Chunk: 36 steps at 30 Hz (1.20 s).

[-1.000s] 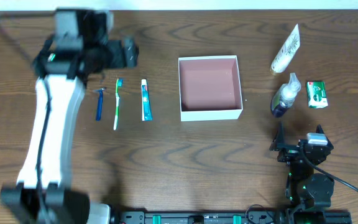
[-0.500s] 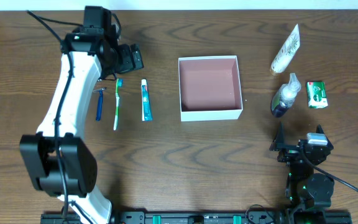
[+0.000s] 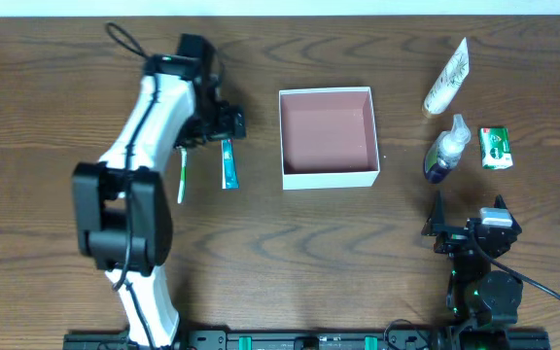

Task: Pack container
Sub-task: 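Reach the left gripper to the Colgate toothpaste tube and grasp it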

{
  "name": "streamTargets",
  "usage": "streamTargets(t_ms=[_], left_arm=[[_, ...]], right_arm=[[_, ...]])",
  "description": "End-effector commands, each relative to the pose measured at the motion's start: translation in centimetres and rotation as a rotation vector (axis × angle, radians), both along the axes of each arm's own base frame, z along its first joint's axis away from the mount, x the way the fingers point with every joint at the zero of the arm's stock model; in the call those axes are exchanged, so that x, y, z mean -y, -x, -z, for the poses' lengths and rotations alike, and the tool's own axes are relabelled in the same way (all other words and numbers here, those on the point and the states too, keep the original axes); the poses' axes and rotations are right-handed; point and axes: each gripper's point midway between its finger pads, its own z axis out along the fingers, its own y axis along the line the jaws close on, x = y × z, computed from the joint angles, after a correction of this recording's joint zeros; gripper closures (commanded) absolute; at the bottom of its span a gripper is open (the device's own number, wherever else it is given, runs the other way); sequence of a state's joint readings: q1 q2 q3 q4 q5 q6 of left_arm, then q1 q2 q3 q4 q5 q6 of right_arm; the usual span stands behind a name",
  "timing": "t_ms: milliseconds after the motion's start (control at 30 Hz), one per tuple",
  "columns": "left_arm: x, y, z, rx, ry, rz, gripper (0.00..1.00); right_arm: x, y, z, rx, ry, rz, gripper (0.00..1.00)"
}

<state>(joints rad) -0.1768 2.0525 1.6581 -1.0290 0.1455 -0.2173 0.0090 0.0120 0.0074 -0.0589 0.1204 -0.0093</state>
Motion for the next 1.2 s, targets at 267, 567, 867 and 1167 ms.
streamTargets(t_ms=[267, 567, 867, 1167], left_arm=[[-0.5, 0.5, 3.6, -0.088, -0.113, -0.018, 0.02], [-0.5, 0.4, 4.5, -0.091, -0.114, -0.01, 0.02], [-0.5, 0.4, 5.8, -0.088, -0.113, -0.01, 0.02], [-0.7, 1.1, 7.7, -0.143, -0.124, -0.008, 0.02]], right_arm=[[-0.3, 0.0, 0.1, -0.002, 0.007, -0.013, 0.01], [-0.3, 0.0, 0.1, -0.002, 0.007, -0.013, 0.01], [-0.3, 0.0, 0.1, -0.001, 0.007, -0.012, 0.01], [-0.3, 0.0, 0.1, -0.001, 0.007, -0.013, 0.01]])
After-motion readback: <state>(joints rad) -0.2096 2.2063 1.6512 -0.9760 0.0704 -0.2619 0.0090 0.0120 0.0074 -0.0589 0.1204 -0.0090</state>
